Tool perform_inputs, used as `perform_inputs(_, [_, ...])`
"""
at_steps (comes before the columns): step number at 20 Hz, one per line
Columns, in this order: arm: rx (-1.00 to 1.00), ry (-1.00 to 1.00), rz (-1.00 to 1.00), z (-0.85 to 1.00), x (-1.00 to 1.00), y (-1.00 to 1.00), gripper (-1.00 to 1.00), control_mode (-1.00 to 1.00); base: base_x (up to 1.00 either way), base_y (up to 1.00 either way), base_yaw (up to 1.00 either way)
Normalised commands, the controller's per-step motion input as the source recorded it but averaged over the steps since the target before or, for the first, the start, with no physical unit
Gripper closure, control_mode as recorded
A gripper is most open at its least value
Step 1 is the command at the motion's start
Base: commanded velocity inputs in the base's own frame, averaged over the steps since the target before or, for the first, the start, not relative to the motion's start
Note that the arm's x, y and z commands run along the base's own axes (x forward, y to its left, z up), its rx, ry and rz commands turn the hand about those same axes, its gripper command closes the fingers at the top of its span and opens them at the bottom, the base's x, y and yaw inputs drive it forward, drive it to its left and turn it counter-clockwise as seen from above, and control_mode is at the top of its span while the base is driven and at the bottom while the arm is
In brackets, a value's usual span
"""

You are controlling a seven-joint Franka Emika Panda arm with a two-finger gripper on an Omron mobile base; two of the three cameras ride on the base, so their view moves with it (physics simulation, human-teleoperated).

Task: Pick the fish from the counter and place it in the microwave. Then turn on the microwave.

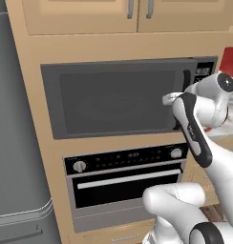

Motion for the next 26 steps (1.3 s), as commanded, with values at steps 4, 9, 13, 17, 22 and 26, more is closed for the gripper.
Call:
perform_inputs(4, [0.0, 0.0, 0.09, 0.01, -0.59, 0.15, 1.0, -1.0, 0.0, 0.0, 0.0])
perform_inputs(9, [0.0, 0.0, 0.07, 0.09, -0.63, 0.08, 1.0, -1.0, 0.0, 0.0, 0.0])
perform_inputs(13, [0.0, 0.0, 0.03, 0.11, -0.64, 0.07, 1.0, -1.0, 0.0, 0.0, 0.0])
perform_inputs(17, [0.0, 0.0, 0.03, 0.12, -0.62, 0.07, 1.0, -1.0, 0.0, 0.0, 0.0])
perform_inputs(22, [0.0, -0.01, 0.04, 0.13, -0.55, 0.09, 1.0, -1.0, 0.0, 0.0, 0.0])
perform_inputs(26, [-0.01, 0.0, 0.01, 0.09, -0.33, -0.02, 1.0, -1.0, 0.0, 0.0, 0.0])
